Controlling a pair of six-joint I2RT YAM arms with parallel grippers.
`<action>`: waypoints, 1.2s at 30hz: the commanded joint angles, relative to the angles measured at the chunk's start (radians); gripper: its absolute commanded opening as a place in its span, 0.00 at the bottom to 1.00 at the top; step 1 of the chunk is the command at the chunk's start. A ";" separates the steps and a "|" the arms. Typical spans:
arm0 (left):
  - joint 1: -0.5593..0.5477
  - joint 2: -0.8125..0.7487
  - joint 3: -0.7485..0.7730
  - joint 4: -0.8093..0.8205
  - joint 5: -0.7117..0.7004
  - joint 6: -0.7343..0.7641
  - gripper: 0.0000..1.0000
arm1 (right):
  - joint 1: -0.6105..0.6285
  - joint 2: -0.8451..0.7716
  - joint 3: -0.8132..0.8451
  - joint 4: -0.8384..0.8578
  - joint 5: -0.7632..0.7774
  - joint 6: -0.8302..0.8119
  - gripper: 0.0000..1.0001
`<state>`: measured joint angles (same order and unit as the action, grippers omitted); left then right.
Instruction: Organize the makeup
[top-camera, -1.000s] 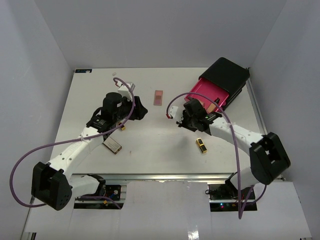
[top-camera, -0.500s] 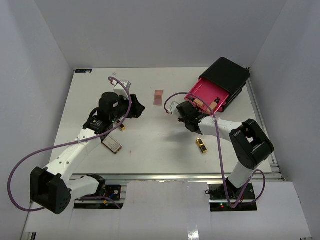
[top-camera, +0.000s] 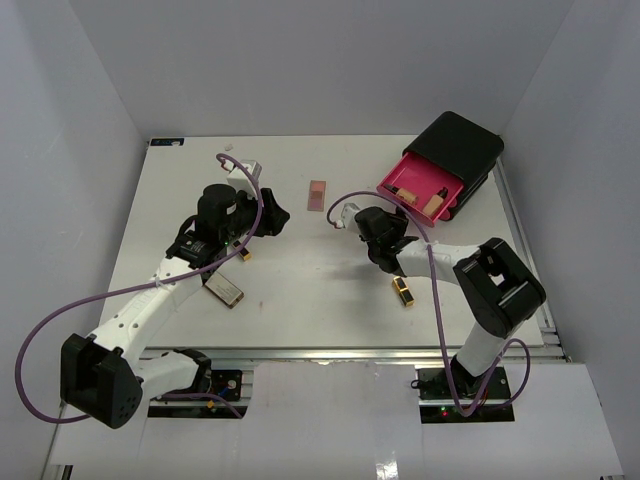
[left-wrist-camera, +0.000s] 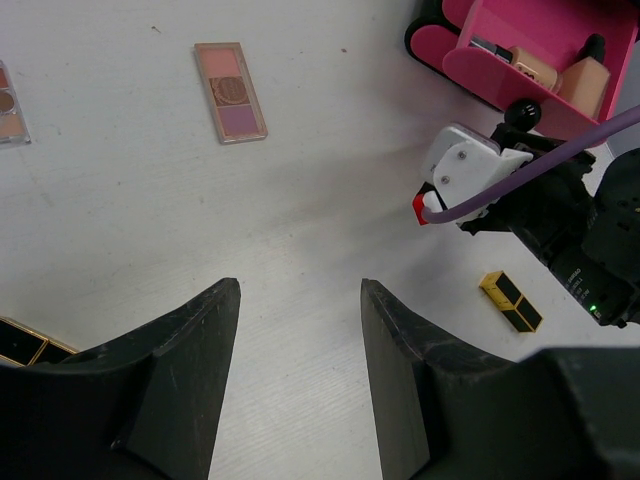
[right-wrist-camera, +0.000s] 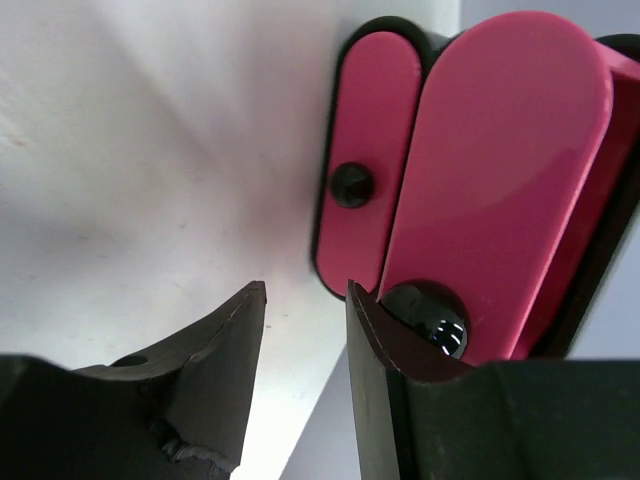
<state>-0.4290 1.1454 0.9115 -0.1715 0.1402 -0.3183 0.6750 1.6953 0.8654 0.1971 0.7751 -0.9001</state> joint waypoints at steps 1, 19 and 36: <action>0.004 -0.018 0.004 0.021 0.004 0.007 0.63 | -0.011 -0.073 0.026 0.151 0.088 -0.079 0.45; 0.004 -0.019 0.003 0.024 0.017 0.007 0.63 | -0.209 -0.058 0.167 -0.039 -0.110 0.013 0.50; 0.004 -0.008 0.001 0.028 0.057 0.013 0.66 | -0.352 -0.042 0.265 -0.180 -0.269 0.098 0.67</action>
<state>-0.4290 1.1461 0.9115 -0.1709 0.1665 -0.3166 0.3553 1.6611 1.0661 0.0331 0.5270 -0.8169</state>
